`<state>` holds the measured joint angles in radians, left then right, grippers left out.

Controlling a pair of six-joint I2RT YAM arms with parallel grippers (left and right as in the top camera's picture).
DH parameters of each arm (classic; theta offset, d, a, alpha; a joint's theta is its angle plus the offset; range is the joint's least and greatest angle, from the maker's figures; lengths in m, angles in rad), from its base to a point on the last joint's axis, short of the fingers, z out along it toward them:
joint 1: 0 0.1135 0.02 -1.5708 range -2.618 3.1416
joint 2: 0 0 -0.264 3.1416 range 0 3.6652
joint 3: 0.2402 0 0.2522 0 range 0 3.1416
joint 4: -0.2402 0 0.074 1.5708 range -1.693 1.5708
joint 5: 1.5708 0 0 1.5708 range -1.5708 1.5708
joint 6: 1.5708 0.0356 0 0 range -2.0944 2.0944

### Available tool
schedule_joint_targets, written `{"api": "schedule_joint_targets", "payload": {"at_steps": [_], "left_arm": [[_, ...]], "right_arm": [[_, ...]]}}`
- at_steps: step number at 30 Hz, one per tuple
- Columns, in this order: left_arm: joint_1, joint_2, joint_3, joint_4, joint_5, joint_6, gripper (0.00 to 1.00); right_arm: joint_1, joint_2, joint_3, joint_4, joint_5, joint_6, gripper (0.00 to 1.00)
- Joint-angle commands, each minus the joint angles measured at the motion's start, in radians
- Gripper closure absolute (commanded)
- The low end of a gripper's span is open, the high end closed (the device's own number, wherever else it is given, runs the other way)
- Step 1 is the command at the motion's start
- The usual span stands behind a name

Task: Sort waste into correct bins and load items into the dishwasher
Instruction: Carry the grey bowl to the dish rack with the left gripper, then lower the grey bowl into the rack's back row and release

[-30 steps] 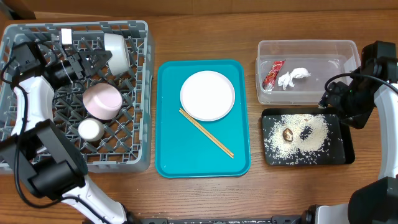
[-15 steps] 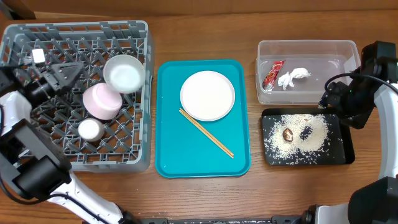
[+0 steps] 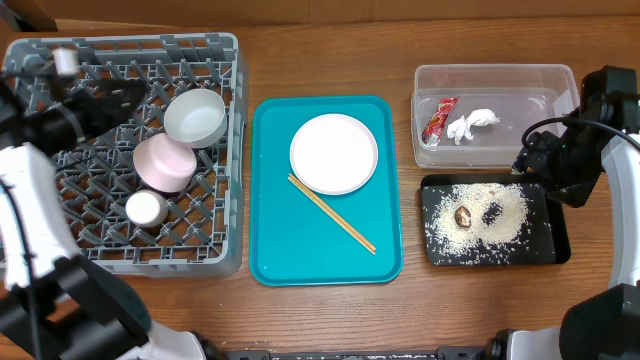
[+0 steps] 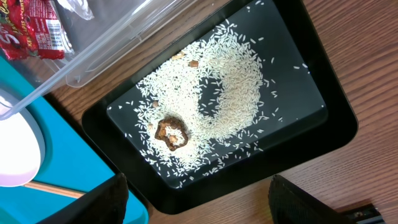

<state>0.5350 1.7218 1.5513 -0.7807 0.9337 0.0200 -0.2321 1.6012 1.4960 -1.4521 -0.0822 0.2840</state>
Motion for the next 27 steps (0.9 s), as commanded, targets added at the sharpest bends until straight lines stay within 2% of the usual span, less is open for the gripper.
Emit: {"api": "schedule_joint_targets", "payload": {"at_steps": [1,3,4,5,9,11,16,17,21,25,27], "left_arm": [[-0.177,-0.055,0.01,-0.035,-0.411,-0.001,0.0],[-0.288,-0.05,0.009,-0.047,-0.577,-0.001,0.0],[-0.374,-0.039,0.009,-0.052,-0.734,-0.002,0.0],[-0.428,-0.026,0.008,-0.052,-0.814,-0.002,0.0],[-0.539,0.033,0.008,-0.054,-0.925,-0.001,0.0],[-0.575,0.091,0.008,-0.056,-0.954,-0.002,0.06],[-0.579,0.172,0.008,-0.06,-0.996,-0.001,0.27],[-0.58,0.182,0.008,-0.06,-0.996,-0.001,0.5],[-0.581,0.18,0.013,-0.058,-0.991,-0.002,0.96],[-0.578,0.135,0.064,-0.06,-0.861,-0.001,0.96],[-0.565,0.1,0.106,-0.058,-0.739,0.01,0.96]], "right_arm": [[0.001,-0.027,0.005,0.002,-0.009,0.0,0.26],[0.001,-0.027,0.005,0.002,-0.009,0.0,0.26],[0.001,-0.027,0.005,0.002,-0.009,0.0,0.26],[0.001,-0.027,0.005,0.002,-0.009,0.0,0.26],[0.001,-0.027,0.005,0.002,-0.009,0.0,0.26],[0.001,-0.027,0.005,0.002,-0.009,0.0,0.26],[0.001,-0.027,0.005,0.0,-0.009,0.0,0.26],[0.001,-0.027,0.005,-0.001,-0.009,0.0,0.26],[0.001,-0.027,0.005,-0.002,-0.009,0.0,0.26],[0.001,-0.027,0.005,-0.002,-0.009,0.0,0.26],[0.001,-0.027,0.005,-0.002,-0.009,0.0,0.26]]}}
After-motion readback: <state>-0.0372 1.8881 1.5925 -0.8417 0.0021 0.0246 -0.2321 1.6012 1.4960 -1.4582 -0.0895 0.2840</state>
